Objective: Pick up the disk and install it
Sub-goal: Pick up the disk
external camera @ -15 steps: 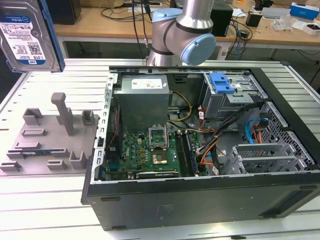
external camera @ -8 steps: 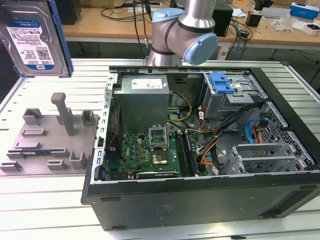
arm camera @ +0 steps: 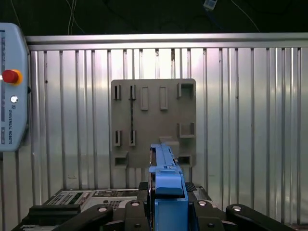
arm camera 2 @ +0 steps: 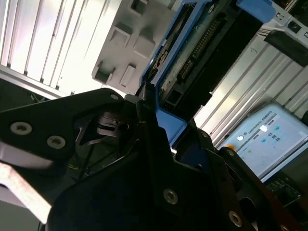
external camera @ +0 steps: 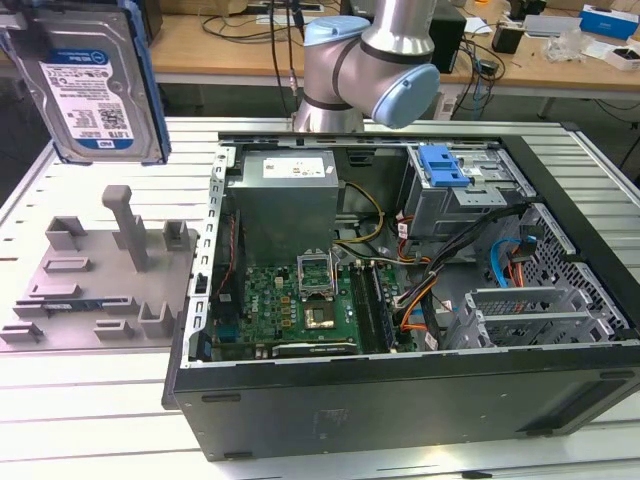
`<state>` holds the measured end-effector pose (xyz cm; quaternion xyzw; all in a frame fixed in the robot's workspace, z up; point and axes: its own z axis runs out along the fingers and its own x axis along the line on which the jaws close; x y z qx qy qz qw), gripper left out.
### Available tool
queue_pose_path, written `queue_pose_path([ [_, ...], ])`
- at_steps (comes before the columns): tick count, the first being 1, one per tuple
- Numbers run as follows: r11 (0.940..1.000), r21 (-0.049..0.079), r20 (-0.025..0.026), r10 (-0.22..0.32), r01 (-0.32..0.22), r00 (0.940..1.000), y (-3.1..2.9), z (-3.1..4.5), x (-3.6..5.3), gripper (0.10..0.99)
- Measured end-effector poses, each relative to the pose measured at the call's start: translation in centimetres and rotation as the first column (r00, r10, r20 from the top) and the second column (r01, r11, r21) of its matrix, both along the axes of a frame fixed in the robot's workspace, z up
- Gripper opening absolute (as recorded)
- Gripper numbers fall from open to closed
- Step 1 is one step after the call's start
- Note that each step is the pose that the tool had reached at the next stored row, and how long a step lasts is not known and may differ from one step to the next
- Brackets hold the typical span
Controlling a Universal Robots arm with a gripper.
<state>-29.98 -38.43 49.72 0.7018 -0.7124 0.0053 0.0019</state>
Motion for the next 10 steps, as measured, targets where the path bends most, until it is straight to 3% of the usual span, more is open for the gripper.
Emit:
queue_pose_path([
  [10, 1.0000, 0.000, -0.0001, 0.000, 0.000, 1.0000, -1.96, -0.04, 3.68, 0.369],
])
